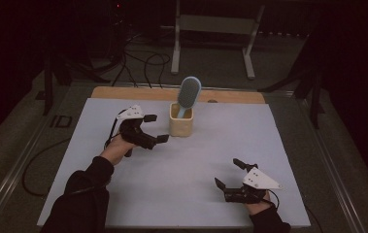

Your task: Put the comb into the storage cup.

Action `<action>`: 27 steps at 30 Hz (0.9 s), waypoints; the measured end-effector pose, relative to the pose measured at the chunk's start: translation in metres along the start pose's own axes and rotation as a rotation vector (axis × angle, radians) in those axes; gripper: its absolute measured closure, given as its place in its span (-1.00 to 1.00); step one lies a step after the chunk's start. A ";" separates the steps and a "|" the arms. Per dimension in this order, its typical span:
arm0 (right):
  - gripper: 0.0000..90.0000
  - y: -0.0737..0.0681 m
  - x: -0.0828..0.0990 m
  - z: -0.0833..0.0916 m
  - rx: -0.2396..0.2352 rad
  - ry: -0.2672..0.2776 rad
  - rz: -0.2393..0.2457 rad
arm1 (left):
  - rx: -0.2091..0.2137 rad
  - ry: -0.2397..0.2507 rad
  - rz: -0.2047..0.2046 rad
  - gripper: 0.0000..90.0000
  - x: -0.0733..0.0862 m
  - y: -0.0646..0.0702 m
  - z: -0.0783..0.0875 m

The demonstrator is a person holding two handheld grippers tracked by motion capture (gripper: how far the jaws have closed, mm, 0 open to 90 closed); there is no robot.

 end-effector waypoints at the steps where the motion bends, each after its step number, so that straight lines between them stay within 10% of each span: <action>1: -0.80 0.000 0.000 0.000 -0.001 0.001 -0.002 | 0.000 -0.004 0.001 -1.00 0.002 0.001 0.002; 27: -0.80 -0.002 -0.001 0.000 0.003 -0.001 0.010 | -0.028 -0.023 -0.027 -1.00 0.040 0.036 0.059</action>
Point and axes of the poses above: each handheld gripper's, and its own axes: z roughly backward along the jaws, x roughly out of its underside, y roughly to its right, the point moved 1 cm from there along -z, roughly forward along the jaws, and after that the axes turned 6 degrees about -z, right-handed, at the moved point
